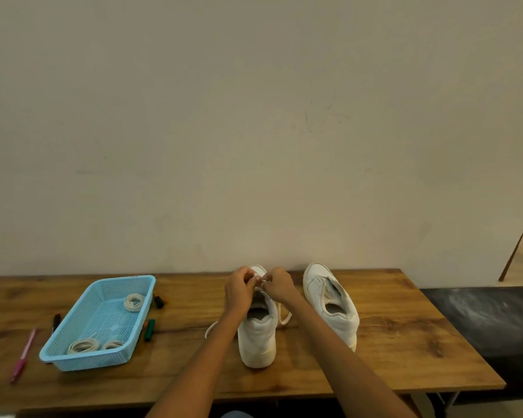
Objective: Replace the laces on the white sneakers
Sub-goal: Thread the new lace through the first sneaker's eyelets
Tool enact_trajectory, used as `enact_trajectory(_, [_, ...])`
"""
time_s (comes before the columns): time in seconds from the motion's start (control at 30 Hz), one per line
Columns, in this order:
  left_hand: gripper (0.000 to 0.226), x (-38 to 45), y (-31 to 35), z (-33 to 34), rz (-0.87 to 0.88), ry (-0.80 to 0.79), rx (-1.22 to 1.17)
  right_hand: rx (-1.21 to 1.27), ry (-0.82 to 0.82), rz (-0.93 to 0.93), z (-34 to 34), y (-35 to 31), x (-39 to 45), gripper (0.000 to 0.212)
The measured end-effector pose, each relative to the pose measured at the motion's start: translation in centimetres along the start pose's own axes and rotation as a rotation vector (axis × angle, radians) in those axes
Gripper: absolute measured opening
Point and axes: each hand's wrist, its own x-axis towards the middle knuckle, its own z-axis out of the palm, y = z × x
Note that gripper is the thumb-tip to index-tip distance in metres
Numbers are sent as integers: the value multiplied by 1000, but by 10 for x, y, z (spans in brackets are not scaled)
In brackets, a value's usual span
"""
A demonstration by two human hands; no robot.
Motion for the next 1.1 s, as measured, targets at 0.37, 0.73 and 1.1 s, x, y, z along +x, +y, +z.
enact_trajectory(0.37, [17, 20, 12, -20, -382, -213, -95, -129, 5, -117, -2, 4, -4, 20])
enact_trajectory(0.73, [36, 24, 24, -26, -710, -319, -94, -370, 201, -437, 1, 14, -13, 18])
enact_trajectory(1.1, [24, 18, 2, -33, -820, -273, -260, 257, 275, 1, 20, 20, -12, 10])
